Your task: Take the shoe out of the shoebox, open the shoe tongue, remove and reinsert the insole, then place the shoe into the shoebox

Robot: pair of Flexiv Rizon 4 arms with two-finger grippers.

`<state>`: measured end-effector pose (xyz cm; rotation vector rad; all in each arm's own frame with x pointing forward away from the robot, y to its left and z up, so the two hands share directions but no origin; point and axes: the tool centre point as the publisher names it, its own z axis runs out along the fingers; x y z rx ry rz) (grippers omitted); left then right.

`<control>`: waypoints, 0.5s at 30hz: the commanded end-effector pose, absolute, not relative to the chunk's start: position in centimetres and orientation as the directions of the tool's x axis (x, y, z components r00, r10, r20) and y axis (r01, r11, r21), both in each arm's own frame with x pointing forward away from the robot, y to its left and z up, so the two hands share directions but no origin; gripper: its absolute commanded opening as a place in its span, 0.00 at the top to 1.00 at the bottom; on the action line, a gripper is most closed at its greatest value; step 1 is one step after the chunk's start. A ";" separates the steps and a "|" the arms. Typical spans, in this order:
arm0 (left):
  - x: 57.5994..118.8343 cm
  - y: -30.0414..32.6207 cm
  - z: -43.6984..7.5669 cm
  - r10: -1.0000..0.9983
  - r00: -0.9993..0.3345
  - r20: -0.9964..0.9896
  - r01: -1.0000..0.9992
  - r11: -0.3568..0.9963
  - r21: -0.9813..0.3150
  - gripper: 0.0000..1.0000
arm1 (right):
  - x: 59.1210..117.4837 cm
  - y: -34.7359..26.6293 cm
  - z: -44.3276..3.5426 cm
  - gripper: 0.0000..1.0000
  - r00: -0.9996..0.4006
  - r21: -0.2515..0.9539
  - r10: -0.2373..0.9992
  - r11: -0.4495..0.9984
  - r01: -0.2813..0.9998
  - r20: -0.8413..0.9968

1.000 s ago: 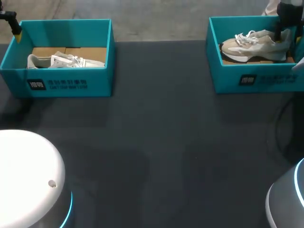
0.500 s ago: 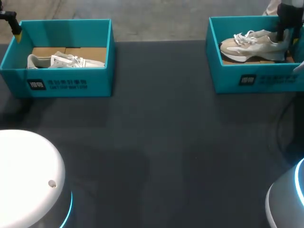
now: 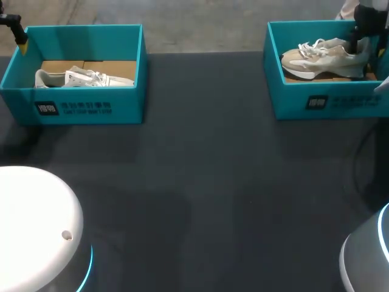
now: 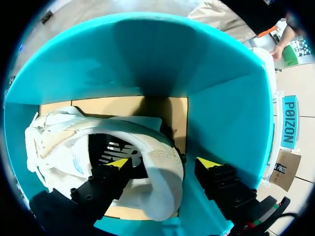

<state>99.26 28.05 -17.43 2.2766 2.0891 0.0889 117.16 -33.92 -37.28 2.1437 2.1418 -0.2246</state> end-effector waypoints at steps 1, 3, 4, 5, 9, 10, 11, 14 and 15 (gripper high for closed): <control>99.1 28.0 -17.4 0.996 0.085 0.012 0.993 -0.085 0.077 0.00 | 118.4 -34.1 -37.9 0.17 -0.007 -0.192 0.985 -0.026 0.981 -0.171; 99.1 28.0 -17.4 0.996 0.085 0.012 0.993 -0.085 0.077 0.00 | 118.5 -34.0 -38.1 0.17 -0.011 -0.198 0.986 -0.023 0.980 -0.167; 99.1 28.0 -17.4 0.996 0.085 0.012 0.993 -0.085 0.077 0.00 | 118.5 -33.9 -38.2 0.18 -0.013 -0.204 0.987 -0.021 0.979 -0.162; 99.1 28.0 -17.4 0.996 0.085 0.012 0.993 -0.085 0.077 0.00 | 118.4 -33.9 -38.3 0.18 -0.012 -0.205 0.987 -0.021 0.979 -0.160; 99.1 28.0 -17.4 0.996 0.085 0.012 0.993 -0.085 0.077 0.00 | 118.3 -33.6 -38.6 0.22 -0.015 -0.211 0.989 -0.017 0.977 -0.150; 99.1 28.0 -17.4 0.996 0.085 0.012 0.993 -0.085 0.077 0.00 | 118.2 -33.6 -38.6 0.23 -0.017 -0.213 0.989 -0.015 0.977 -0.149; 99.1 28.0 -17.4 0.996 0.085 0.012 0.993 -0.085 0.077 0.00 | 118.2 -33.6 -38.7 0.23 -0.018 -0.214 0.989 -0.014 0.977 -0.148; 99.1 28.0 -17.4 0.996 0.085 0.012 0.993 -0.085 0.077 0.00 | 118.2 -33.6 -38.8 0.31 -0.019 -0.219 0.989 -0.014 0.976 -0.148; 99.1 28.0 -17.4 0.996 0.085 0.012 0.993 -0.085 0.077 0.00 | 118.2 -33.6 -38.8 0.33 -0.018 -0.220 0.989 -0.015 0.975 -0.147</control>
